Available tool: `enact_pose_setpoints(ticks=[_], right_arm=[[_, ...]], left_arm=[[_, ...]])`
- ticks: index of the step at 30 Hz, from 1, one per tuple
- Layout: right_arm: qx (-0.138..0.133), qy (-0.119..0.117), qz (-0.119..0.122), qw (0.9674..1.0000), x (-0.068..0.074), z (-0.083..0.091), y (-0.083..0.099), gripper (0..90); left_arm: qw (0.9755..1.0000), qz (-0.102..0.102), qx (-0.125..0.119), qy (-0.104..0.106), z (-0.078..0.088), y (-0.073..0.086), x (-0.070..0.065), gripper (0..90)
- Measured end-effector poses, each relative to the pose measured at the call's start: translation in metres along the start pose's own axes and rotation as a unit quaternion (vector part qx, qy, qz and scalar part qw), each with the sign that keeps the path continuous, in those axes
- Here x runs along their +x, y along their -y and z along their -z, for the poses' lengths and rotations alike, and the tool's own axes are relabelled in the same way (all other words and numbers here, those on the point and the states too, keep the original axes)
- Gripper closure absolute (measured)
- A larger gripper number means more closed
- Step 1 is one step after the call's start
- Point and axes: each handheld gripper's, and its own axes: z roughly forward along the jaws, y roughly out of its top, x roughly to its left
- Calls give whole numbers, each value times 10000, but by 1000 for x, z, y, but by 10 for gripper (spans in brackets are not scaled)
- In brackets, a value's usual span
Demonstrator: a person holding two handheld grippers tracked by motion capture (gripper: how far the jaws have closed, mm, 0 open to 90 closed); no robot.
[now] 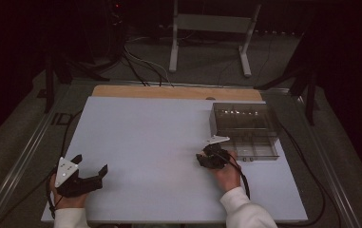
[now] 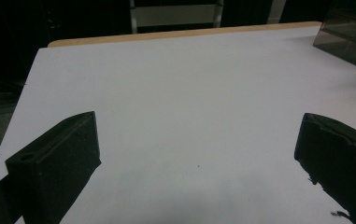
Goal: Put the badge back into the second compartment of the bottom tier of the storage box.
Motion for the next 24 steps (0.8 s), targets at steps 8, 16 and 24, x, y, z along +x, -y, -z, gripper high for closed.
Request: enact_pose_setpoints(ticks=[8,16,24], right_arm=[[-204,4,77,9998,3,8,0,721],[-221,-181,238,9993,7,14,0,748],[-14,-212,298,9993,8,6,3,787]], left_arm=[[10000,-2,14,-7,0,0,0,7],[10000,-10,23,-1,0,0,0,7],[10000,-6,24,4,0,0,0,7]])
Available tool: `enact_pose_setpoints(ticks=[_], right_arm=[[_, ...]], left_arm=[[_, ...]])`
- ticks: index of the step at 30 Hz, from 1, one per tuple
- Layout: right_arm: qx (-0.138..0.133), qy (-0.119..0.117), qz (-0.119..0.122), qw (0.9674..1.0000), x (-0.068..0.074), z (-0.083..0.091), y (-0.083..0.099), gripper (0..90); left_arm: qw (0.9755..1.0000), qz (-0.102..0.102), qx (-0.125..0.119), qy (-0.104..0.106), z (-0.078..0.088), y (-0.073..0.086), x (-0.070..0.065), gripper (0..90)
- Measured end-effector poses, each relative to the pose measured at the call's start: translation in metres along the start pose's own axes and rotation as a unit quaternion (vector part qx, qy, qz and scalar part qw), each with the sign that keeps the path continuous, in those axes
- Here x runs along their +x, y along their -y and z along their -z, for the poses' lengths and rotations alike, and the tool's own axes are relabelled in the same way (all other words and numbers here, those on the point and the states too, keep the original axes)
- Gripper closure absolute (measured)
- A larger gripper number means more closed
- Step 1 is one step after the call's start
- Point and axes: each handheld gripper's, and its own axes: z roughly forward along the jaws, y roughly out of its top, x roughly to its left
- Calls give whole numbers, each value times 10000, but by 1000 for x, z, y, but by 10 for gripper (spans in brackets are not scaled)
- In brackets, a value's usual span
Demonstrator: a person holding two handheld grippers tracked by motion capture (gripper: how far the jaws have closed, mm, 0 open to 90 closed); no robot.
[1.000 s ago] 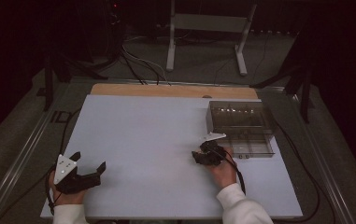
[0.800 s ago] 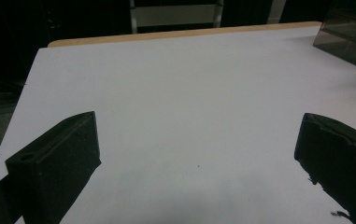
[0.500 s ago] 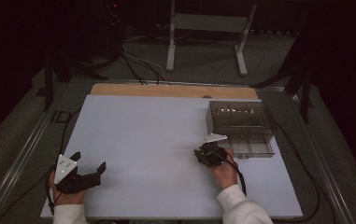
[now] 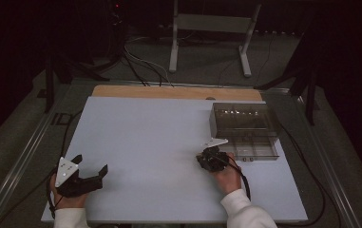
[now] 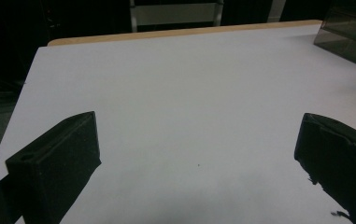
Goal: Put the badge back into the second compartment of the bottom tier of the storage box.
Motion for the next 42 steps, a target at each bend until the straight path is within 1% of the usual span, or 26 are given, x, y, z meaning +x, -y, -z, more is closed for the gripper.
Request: enact_pose_setpoints(ticks=[4,6,8,10,17,34,42], right_arm=[[-102,-75,-3,9999,1,2,-1,808],[-98,-73,3,9999,0,3,-1,808],[-116,-111,-44,9999,-1,2,-1,810],[-106,-107,-102,9998,-1,3,0,810],[-236,-117,-103,9996,0,7,-2,811],[-477,-181,-238,9984,-5,18,-5,810],[-616,-206,-296,9974,-5,24,-7,811]], left_arm=[[10000,4,1,-5,0,0,0,7],[10000,-1,2,1,0,0,0,7],[10000,1,3,0,0,0,0,7],[10000,5,2,-4,0,0,0,7],[10000,8,1,-6,0,0,0,7],[10000,12,16,-3,-1,1,0,7],[10000,10,7,-15,-1,1,0,7]])
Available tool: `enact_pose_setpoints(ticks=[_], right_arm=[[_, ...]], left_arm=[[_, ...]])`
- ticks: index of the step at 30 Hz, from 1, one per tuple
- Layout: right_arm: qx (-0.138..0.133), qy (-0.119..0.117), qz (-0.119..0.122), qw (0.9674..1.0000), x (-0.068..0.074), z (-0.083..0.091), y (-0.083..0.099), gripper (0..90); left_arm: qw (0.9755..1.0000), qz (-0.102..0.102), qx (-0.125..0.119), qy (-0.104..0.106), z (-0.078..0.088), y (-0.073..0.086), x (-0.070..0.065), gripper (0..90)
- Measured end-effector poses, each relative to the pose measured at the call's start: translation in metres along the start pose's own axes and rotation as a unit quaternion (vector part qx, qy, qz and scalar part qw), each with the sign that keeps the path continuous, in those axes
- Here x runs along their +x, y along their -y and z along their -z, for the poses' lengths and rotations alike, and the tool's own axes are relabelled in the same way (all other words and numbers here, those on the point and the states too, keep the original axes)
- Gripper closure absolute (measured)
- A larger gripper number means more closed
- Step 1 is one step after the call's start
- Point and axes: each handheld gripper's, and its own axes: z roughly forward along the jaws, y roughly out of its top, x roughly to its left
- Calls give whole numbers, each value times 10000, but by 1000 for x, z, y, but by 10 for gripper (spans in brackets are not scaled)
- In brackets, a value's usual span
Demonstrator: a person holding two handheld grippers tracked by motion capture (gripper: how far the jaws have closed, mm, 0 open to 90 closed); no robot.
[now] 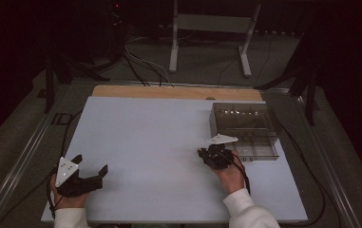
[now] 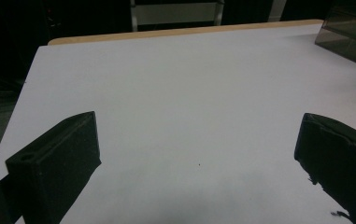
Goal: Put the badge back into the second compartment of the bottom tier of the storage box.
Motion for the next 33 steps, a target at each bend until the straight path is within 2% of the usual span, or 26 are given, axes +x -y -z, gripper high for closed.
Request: enact_pose_setpoints(ticks=[33], right_arm=[[-310,38,-296,9991,-16,19,-1,811]], left_arm=[[10000,5,3,5,0,0,0,7]])
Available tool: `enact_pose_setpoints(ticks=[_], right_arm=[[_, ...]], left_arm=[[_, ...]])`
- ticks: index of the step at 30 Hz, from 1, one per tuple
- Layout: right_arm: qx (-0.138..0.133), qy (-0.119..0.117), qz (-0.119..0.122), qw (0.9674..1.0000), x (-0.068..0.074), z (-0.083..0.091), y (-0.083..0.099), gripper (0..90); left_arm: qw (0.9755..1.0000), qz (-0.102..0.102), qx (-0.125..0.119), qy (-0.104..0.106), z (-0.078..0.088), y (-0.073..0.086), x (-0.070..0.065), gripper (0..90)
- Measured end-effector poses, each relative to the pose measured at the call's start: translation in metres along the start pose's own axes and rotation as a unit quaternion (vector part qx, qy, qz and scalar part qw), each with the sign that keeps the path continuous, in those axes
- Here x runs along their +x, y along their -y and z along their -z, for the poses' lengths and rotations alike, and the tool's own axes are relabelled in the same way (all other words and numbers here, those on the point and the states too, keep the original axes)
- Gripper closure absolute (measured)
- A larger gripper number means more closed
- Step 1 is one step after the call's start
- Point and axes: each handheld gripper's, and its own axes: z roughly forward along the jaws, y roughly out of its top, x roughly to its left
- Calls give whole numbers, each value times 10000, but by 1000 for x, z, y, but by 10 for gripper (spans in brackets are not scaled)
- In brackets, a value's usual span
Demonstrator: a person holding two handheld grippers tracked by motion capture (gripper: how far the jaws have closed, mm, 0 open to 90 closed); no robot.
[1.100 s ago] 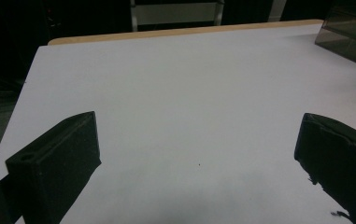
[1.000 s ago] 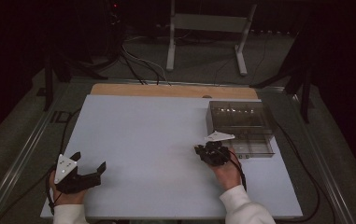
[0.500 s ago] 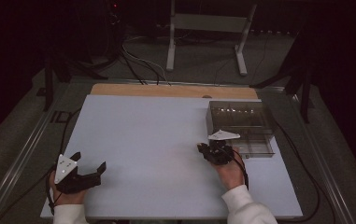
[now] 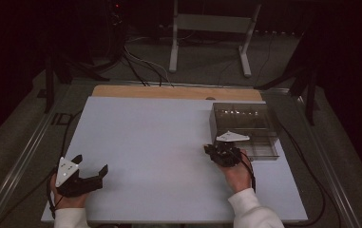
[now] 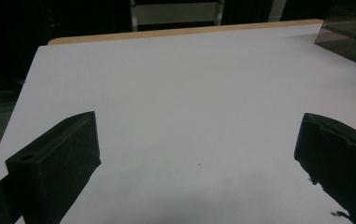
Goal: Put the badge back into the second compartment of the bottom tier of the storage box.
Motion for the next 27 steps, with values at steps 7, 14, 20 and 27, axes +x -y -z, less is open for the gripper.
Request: enact_pose_setpoints(ticks=[7,14,20,27], right_arm=[[-50,19,-67,10000,-4,4,0,811],[-93,45,-124,9999,-9,8,0,811],[-132,73,-197,9997,-14,12,1,811],[-155,115,-234,9995,-21,17,2,811]], left_arm=[[10000,1,1,1,0,0,0,7],[10000,4,4,0,0,0,0,7],[10000,8,6,2,0,0,0,7],[10000,-1,15,-4,-1,0,0,7]])
